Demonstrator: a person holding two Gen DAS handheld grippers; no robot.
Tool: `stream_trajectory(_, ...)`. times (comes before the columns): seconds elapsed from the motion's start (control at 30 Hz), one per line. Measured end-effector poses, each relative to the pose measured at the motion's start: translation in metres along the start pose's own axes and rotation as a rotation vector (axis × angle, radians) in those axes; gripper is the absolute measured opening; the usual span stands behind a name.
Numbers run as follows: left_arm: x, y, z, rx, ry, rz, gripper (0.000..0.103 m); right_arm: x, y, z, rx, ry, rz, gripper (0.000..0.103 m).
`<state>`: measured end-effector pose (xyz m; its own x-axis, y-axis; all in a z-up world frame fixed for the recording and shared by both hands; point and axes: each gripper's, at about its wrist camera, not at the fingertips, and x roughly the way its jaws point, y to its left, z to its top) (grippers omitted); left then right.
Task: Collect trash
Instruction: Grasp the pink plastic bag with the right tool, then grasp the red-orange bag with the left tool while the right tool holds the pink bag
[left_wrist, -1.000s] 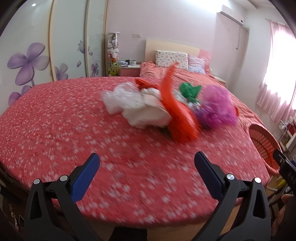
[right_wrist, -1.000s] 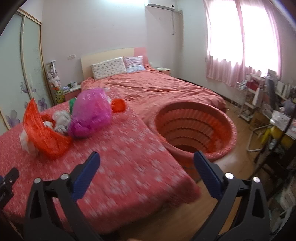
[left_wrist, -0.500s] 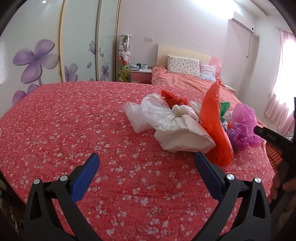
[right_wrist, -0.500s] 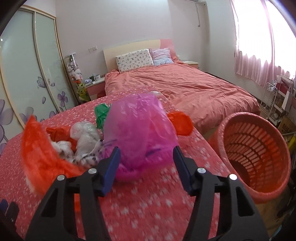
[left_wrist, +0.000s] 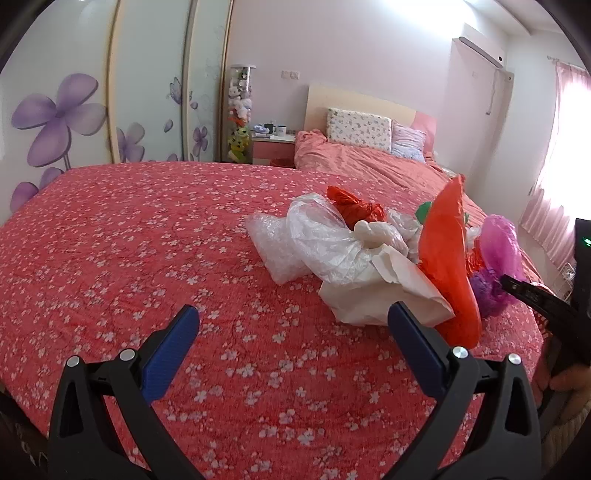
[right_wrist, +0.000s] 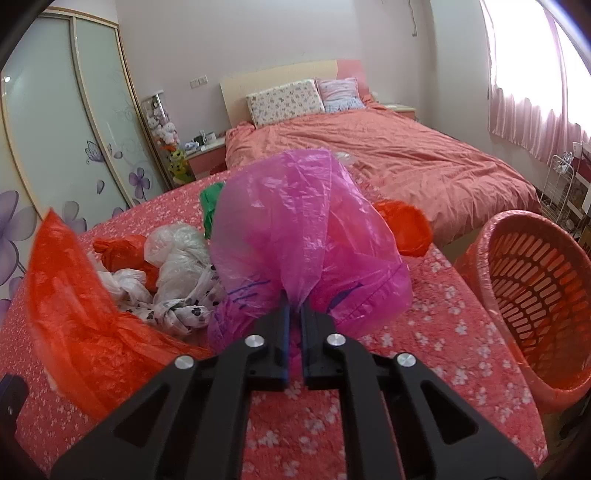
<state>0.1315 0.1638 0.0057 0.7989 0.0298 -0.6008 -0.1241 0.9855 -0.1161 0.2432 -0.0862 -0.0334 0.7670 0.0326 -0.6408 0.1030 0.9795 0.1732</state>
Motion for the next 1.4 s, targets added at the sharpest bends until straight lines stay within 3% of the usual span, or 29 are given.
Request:
stream_trajectory(0.13, 0.004, 0.002, 0.006, 0.001, 0.009, -0.012, 0.100, -0.019, -0.008, -0.001, 0.008, -0.039, -0.007, 0.004)
stream_trajectory(0.33, -0.001, -0.011, 0.012, 0.003, 0.024, -0.075, 0.090, -0.042, -0.017, -0.006, 0.005, -0.079, -0.040, 0.004)
stream_trajectory(0.57, -0.012, -0.056, 0.025, 0.064, 0.025, -0.155, 0.076, -0.058, -0.039, -0.009, 0.030, -0.077, -0.053, 0.004)
stream_trajectory(0.7, -0.004, -0.084, 0.033, 0.117, 0.043, -0.148, 0.072, -0.065, -0.047, -0.013, 0.029, -0.076, -0.060, 0.004)
stream_trajectory(0.8, 0.015, -0.097, 0.035, 0.141, 0.095, -0.116, 0.061, -0.069, -0.051, -0.016, 0.027, -0.076, -0.063, 0.004)
stream_trajectory(0.9, 0.037, -0.101, 0.036, 0.137, 0.164, -0.105, 0.038, -0.074, -0.059, -0.020, 0.026, -0.073, -0.073, 0.004)
stream_trajectory(0.97, 0.046, -0.100, 0.035, 0.127, 0.197, -0.131, 0.012, -0.078, -0.064, -0.022, 0.027, -0.072, -0.078, 0.004)
stream_trajectory(1.03, 0.047, -0.097, 0.037, 0.110, 0.207, -0.160, 0.006, -0.082, -0.070, -0.023, 0.028, -0.073, -0.085, 0.004)
stream_trajectory(1.4, 0.006, -0.128, 0.055, 0.139, 0.104, -0.262, 0.003, -0.104, -0.086, -0.017, 0.049, -0.107, -0.089, 0.004)
